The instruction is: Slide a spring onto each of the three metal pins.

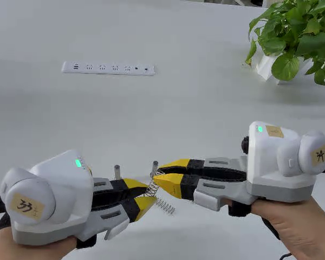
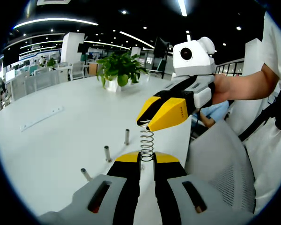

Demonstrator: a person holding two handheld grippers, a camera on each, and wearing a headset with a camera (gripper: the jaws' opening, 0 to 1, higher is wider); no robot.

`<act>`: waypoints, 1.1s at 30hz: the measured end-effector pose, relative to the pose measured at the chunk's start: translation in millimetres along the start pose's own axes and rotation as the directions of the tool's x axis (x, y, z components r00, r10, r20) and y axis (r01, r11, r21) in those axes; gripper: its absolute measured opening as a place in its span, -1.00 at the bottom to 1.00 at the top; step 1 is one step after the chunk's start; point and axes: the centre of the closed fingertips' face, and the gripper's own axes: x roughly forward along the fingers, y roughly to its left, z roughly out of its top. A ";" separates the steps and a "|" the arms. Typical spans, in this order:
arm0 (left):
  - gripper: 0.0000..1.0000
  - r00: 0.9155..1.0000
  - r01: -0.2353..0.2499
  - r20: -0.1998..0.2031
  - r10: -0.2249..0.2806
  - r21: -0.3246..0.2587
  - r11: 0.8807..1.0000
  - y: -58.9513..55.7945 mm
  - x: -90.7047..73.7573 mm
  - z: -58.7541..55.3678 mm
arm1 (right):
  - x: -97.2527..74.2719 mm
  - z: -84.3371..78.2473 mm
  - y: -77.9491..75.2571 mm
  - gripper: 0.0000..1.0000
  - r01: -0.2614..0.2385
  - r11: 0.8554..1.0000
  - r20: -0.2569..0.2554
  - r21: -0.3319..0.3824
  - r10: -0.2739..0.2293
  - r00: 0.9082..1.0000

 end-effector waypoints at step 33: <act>-0.87 1.000 0.017 0.000 -0.017 0.018 1.000 -2.0 3.5 -4.7 | 5.7 -5.8 4.3 -0.87 -0.045 0.988 -0.148 -0.150 0.022 0.989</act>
